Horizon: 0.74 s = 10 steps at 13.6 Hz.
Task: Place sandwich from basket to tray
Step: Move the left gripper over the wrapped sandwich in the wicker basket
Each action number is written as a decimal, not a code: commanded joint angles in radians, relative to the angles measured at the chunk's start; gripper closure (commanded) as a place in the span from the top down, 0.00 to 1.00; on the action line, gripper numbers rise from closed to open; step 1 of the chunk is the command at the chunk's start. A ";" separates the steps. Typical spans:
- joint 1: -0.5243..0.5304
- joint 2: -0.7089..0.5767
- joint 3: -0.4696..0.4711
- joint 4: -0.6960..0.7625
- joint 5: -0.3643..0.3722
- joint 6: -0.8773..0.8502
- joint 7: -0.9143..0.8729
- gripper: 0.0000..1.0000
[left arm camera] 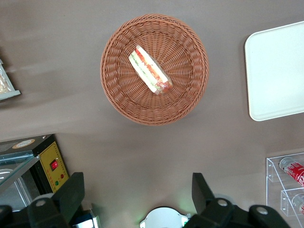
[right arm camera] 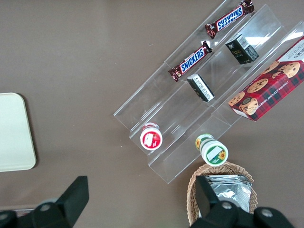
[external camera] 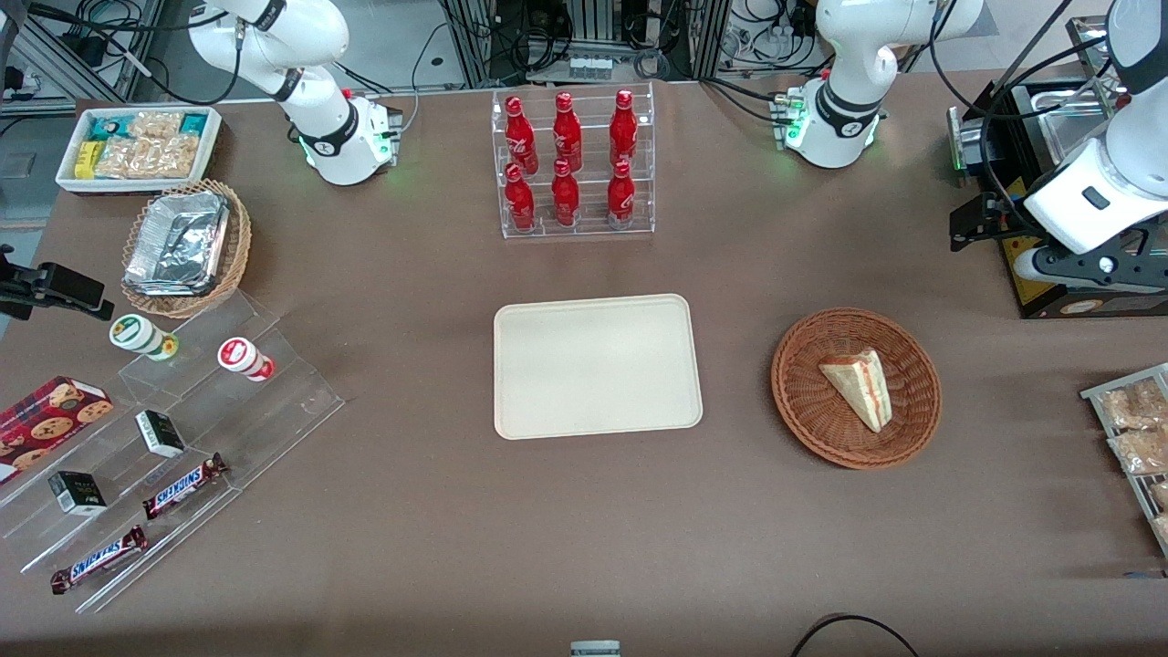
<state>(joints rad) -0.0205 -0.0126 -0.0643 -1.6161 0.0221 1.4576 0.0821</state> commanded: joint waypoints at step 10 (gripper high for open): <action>0.004 0.022 -0.005 -0.206 -0.011 0.229 0.010 1.00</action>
<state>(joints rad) -0.0207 0.0283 -0.0666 -1.7349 0.0220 1.6030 0.0849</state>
